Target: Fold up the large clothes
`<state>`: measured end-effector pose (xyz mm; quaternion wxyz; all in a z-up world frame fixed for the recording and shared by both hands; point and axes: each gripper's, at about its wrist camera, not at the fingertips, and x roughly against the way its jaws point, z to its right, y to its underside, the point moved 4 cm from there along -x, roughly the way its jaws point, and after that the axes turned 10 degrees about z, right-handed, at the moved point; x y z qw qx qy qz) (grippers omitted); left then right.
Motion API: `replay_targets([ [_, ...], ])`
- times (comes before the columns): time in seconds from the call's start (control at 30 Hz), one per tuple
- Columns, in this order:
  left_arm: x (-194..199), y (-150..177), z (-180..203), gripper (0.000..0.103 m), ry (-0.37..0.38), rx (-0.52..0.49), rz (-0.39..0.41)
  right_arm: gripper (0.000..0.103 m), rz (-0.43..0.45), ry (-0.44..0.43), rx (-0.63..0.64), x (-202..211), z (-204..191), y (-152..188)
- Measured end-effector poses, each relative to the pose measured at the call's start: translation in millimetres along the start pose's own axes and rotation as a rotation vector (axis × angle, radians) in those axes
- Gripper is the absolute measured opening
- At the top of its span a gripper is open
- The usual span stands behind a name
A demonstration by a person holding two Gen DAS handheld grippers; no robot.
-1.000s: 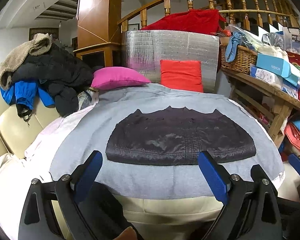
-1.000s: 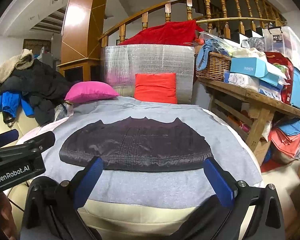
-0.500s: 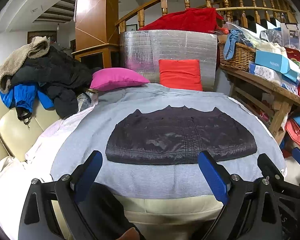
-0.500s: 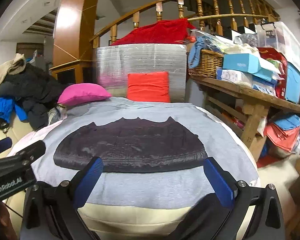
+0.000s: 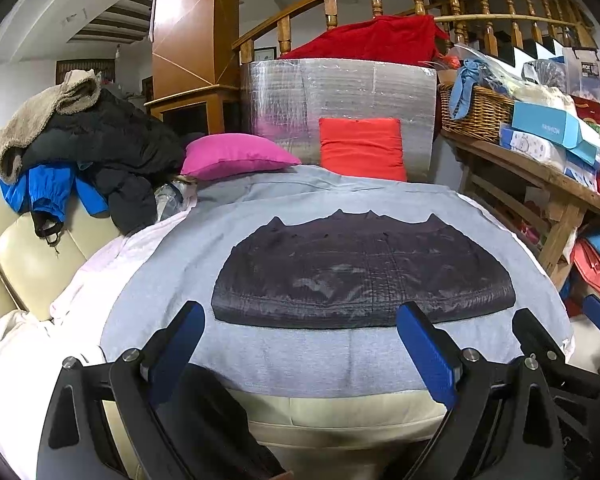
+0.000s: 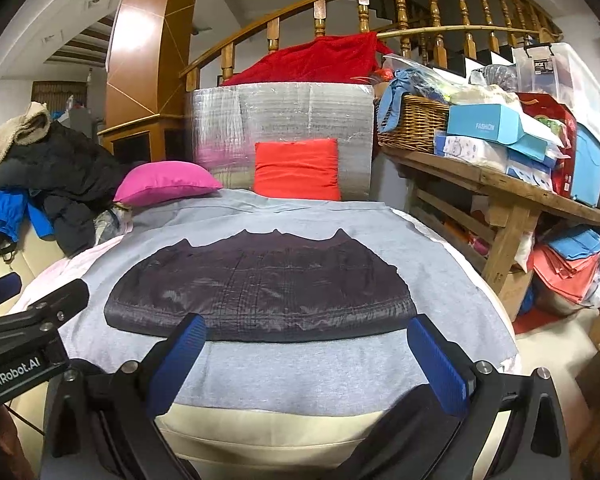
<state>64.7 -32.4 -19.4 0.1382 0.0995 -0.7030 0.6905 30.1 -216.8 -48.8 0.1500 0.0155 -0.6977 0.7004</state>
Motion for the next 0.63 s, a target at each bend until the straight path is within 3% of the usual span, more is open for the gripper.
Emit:
replay_targets([
  [0.17,0.6,0.6,0.6,0.103,0.02,0.006,0.007,0.102,0.001,0.008,0.003,-0.9,1.0,-3.2],
  [0.63,5.4,0.6,5.6,0.103,0.019,-0.022,0.035,0.102,-0.007,0.01,-0.003,-2.6,2.1,-1.6],
])
